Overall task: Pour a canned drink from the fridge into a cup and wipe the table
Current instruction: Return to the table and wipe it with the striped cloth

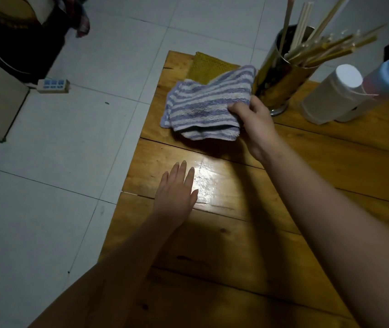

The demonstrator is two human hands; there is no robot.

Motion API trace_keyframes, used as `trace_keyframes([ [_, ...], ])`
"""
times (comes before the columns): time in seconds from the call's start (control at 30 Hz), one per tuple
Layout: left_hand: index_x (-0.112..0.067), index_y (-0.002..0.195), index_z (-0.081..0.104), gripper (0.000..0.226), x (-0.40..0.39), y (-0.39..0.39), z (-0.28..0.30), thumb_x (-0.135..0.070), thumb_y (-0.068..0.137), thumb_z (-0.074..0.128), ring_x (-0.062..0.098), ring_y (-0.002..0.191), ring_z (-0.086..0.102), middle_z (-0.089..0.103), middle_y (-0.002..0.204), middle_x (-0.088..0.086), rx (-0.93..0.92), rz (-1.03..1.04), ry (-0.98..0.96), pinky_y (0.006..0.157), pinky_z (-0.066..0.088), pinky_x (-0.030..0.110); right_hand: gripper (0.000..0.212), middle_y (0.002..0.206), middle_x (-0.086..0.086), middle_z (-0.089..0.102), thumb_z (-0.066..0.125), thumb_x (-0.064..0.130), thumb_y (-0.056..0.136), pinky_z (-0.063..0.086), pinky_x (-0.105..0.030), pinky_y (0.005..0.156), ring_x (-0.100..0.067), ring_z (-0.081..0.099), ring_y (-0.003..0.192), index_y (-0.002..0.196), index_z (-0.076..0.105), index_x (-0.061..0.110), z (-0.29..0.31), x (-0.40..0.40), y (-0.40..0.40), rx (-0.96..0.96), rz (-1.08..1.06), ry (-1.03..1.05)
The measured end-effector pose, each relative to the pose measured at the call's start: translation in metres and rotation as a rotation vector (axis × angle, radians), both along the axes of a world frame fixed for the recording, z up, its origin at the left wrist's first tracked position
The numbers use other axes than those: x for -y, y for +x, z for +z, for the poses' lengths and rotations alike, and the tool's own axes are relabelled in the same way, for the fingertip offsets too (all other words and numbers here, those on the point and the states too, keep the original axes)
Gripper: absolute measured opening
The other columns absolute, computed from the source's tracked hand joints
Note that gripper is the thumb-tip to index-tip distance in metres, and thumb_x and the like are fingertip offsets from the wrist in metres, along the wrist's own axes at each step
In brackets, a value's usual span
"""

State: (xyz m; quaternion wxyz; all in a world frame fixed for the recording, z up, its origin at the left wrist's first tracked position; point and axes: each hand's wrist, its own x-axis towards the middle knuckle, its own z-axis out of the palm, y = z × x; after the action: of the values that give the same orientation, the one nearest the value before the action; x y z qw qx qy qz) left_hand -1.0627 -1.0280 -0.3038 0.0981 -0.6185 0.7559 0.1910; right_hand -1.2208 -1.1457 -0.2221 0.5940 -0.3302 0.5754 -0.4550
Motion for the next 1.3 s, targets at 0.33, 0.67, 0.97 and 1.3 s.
trace_keyframes([
  [0.33,-0.013,0.147,0.016,0.058,-0.069,-0.059,0.003,-0.039,0.097,0.031,0.025,0.143,0.012,0.014,0.156,0.011,0.007,-0.005,-0.010,0.116,0.013,0.040,0.027,0.098,-0.004,0.063,0.054,0.008,0.088,0.053,-0.033,0.080,-0.018,0.063,0.088,0.114,0.048,0.012,-0.004,-0.095,-0.102,-0.090,-0.111,0.125],
  [0.67,-0.014,0.148,0.011,0.057,-0.108,-0.132,0.000,-0.039,0.098,0.026,0.026,0.145,0.002,0.005,0.157,0.010,0.017,-0.036,0.001,0.116,0.007,0.041,0.019,0.092,-0.001,0.058,0.051,0.012,0.091,0.051,-0.030,0.069,-0.019,0.059,0.083,0.109,0.044,0.013,-0.026,-0.172,-0.215,-0.267,-0.455,0.211],
  [0.97,-0.011,0.148,0.010,0.057,-0.118,-0.151,-0.002,-0.036,0.099,0.027,0.029,0.144,0.001,0.004,0.157,0.013,0.031,0.040,-0.010,0.116,0.009,0.047,0.038,0.110,-0.015,0.058,0.062,0.021,0.086,0.046,-0.043,0.081,-0.034,0.055,0.105,0.115,0.049,0.002,-0.064,-0.214,-0.262,-0.802,-0.288,0.363],
  [1.3,-0.005,0.143,0.028,0.054,-0.120,-0.158,-0.010,-0.030,0.096,0.039,0.035,0.142,0.014,0.021,0.152,0.020,0.001,0.094,-0.092,0.112,0.016,0.053,0.060,0.154,-0.007,0.016,0.049,0.039,0.090,0.006,-0.049,0.114,-0.028,0.006,0.142,0.143,0.025,0.023,-0.069,-0.174,-0.252,-1.393,0.419,-0.166],
])
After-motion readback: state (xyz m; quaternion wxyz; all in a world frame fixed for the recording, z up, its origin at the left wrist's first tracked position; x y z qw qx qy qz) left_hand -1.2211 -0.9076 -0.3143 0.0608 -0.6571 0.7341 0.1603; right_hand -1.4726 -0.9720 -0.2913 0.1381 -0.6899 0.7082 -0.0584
